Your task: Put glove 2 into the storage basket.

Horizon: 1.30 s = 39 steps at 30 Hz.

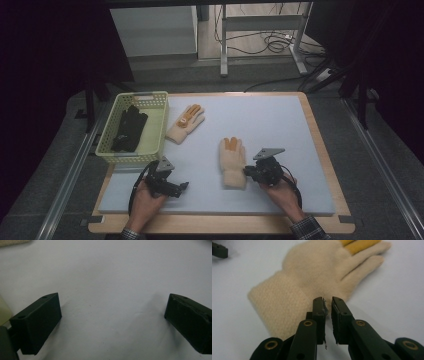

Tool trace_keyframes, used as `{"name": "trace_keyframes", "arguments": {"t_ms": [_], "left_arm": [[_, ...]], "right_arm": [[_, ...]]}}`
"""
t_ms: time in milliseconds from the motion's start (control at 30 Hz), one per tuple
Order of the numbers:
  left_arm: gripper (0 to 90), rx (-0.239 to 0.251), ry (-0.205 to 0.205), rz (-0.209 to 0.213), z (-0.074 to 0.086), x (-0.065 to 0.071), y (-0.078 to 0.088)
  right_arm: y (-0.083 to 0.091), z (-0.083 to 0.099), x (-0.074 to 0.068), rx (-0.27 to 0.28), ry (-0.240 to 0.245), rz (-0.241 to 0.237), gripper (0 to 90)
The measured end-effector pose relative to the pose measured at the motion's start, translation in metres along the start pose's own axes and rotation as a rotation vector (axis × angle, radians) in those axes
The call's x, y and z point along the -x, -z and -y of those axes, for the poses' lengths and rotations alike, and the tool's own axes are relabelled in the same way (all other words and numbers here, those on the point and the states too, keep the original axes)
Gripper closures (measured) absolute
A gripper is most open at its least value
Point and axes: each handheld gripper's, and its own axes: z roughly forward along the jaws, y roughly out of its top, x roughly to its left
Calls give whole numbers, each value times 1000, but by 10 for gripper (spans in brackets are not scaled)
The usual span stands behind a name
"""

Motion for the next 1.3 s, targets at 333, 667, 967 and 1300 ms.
{"name": "trace_keyframes", "arguments": {"t_ms": [333, 667, 967, 1300], "left_arm": [[9, 0, 0, 0, 0, 0, 0], [10, 1, 0, 0, 0, 0, 0], [12, -2, -5, 0, 0, 0, 0], [12, -3, -4, 0, 0, 0, 0]], "right_arm": [[1, -8, -2, 15, 19, -1, 775], [-22, -64, -3, 65, 29, -59, 672], [-65, -110, -9, 53, 76, -65, 731], [-108, -145, -13, 59, 104, -78, 740]]}}
